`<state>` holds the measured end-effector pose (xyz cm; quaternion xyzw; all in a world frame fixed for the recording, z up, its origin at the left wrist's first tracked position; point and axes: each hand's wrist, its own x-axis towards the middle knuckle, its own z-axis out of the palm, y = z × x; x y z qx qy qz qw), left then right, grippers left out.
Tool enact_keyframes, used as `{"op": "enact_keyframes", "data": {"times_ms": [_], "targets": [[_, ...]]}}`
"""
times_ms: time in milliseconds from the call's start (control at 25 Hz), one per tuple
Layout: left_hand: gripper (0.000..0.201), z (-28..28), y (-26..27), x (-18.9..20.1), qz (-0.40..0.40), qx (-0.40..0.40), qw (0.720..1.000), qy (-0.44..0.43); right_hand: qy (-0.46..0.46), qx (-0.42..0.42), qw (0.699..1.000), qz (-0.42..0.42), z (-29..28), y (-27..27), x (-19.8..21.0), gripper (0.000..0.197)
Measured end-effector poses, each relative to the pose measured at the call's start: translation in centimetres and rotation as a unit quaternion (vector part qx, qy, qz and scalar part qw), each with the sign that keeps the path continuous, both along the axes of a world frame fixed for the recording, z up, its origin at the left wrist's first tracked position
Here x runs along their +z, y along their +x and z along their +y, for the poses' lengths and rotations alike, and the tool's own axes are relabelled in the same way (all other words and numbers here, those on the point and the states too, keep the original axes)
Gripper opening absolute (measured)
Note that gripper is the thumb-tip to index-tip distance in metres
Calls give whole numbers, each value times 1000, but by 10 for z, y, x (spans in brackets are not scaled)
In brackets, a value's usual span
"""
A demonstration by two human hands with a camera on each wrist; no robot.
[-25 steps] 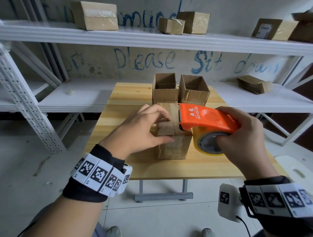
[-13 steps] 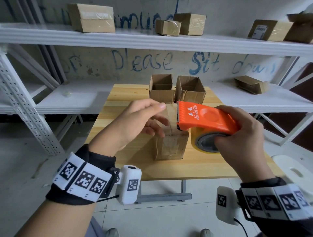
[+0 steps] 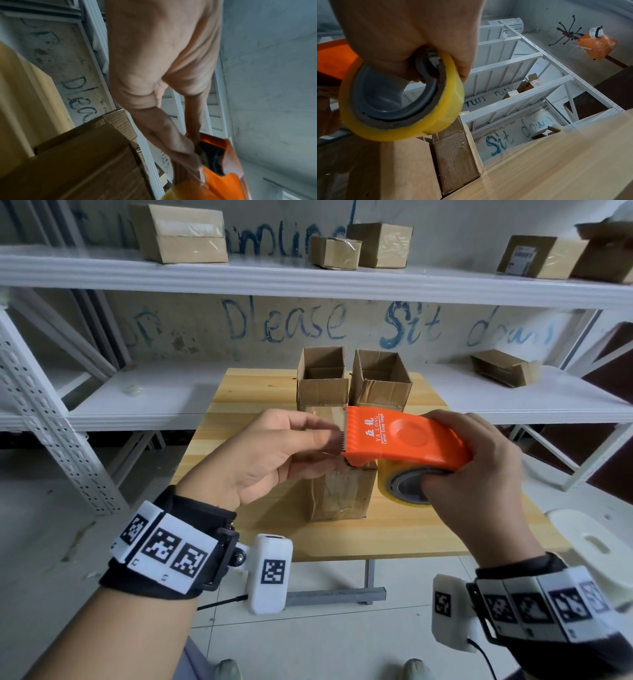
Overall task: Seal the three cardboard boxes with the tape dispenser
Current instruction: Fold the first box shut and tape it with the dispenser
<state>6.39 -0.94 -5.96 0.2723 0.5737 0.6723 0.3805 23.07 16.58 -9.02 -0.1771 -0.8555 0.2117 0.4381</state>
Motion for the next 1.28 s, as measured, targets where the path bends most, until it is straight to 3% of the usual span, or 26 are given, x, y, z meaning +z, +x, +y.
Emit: {"op": "enact_keyframes", "data": {"times_ms": [200, 440, 680, 1000, 1280], "targets": [[37, -1, 2, 5, -48, 45, 998, -21, 16, 10, 1000, -3, 2, 0, 3, 70], [51, -3, -2, 5, -6, 62, 997, -53, 16, 49, 998, -37, 7, 3, 8, 67], [57, -7, -7, 8, -1, 66, 997, -46, 30, 35, 998, -47, 9, 2, 6, 66], [56, -31, -23, 17, 13, 92, 995, -45, -2, -30, 999, -33, 21, 19, 10, 72], [54, -41, -29, 12, 17, 65, 995, -68, 11, -15, 998, -59, 20, 23, 3, 72]]}}
